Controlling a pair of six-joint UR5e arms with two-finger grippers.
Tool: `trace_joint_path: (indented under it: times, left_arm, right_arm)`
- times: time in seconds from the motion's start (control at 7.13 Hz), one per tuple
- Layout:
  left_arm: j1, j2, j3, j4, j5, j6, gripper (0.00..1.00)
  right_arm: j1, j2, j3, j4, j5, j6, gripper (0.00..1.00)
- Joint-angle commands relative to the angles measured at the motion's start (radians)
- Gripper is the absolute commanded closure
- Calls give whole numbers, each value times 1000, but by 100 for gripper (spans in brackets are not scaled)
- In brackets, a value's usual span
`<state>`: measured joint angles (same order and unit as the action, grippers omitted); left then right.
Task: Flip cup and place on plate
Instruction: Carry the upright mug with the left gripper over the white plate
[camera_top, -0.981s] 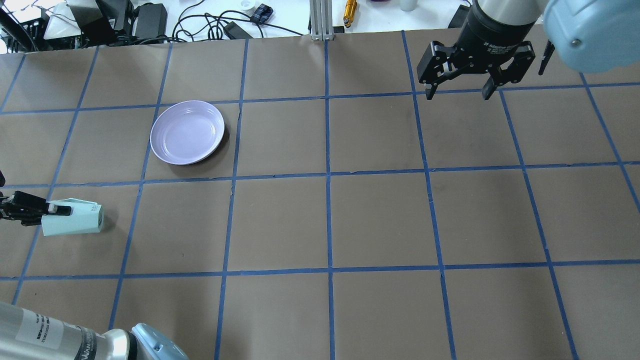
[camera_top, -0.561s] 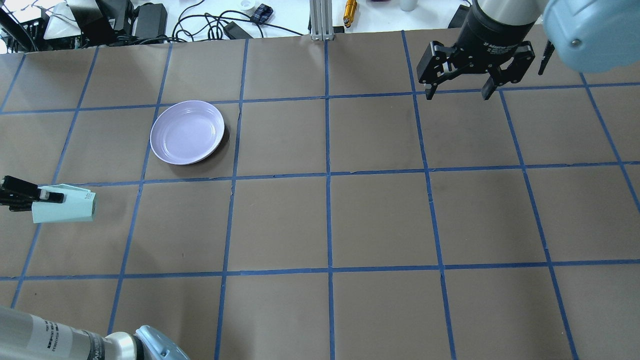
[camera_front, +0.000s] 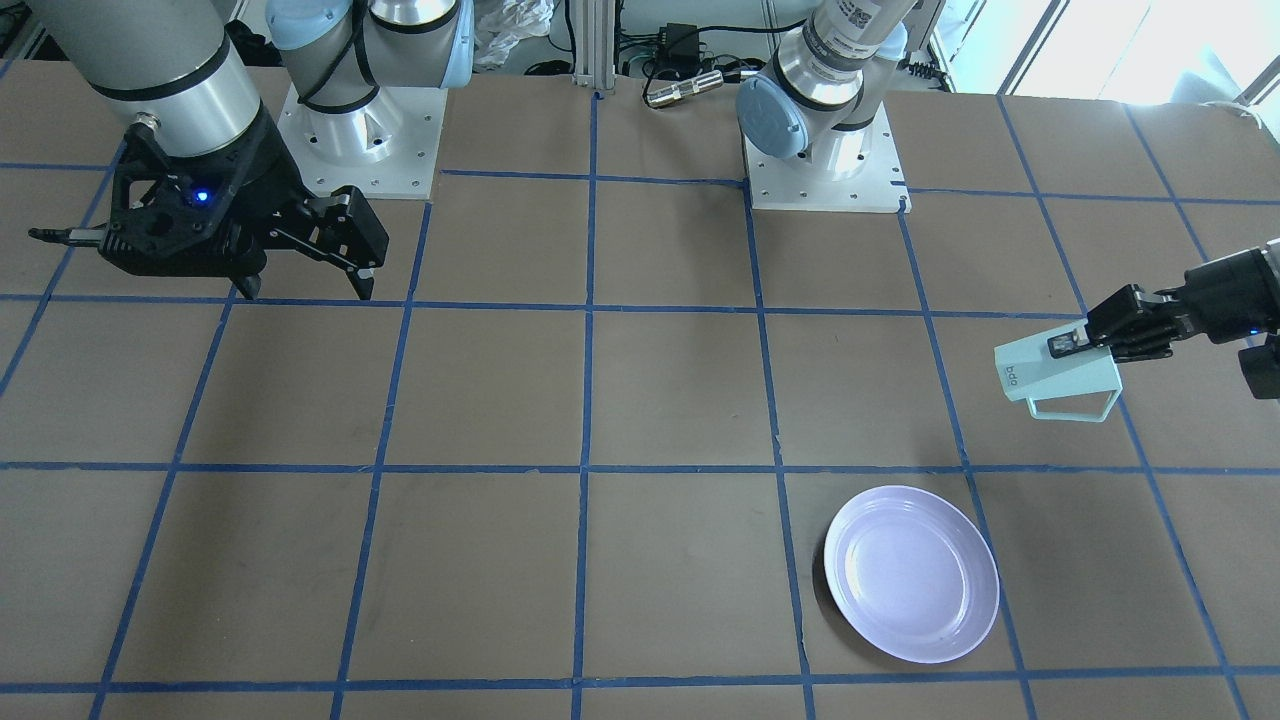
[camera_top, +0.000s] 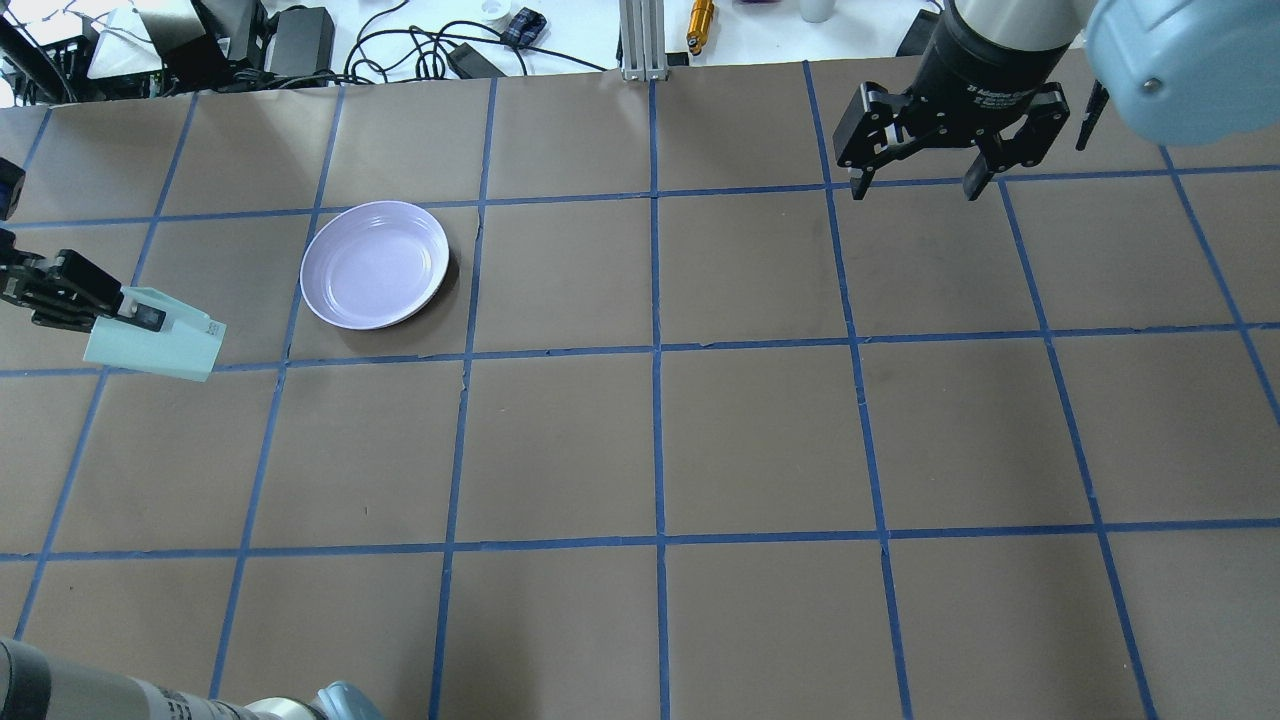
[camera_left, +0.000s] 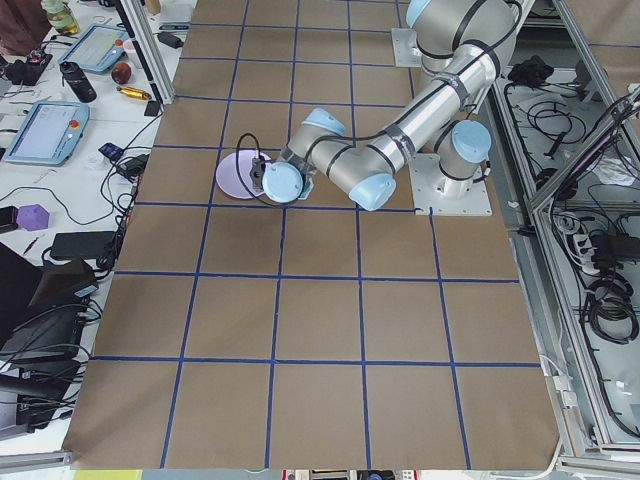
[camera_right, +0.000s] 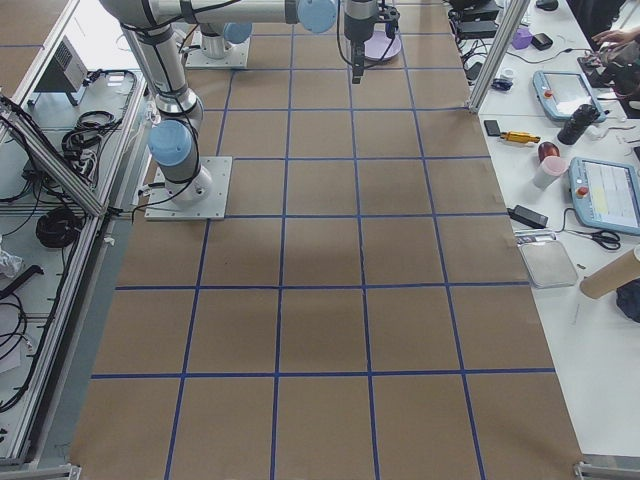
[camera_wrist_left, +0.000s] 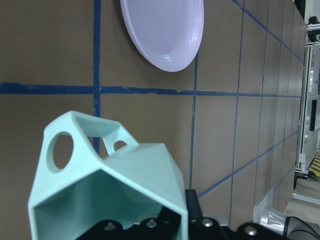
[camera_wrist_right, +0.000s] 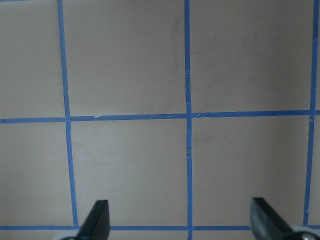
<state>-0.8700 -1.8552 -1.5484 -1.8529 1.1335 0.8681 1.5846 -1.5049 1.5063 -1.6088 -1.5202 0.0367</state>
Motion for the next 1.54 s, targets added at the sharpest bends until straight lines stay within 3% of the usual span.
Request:
trace_joint_path:
  times: [0.0, 0.28, 0.84, 1.4]
  left_arm:
    - [-171, 18, 5, 155, 109, -160, 100]
    - [-291, -10, 5, 297, 208, -224, 100]
    - [-415, -45, 1, 403, 319, -222, 100]
    - [-443, -100, -10, 486, 321, -213, 100]
  right_arm:
    - [0, 0, 0, 0, 0, 0, 0]
    - [0, 0, 0, 0, 0, 0, 0]
    - [0, 0, 0, 0, 0, 0, 0]
    - [0, 0, 0, 0, -2, -1, 0]
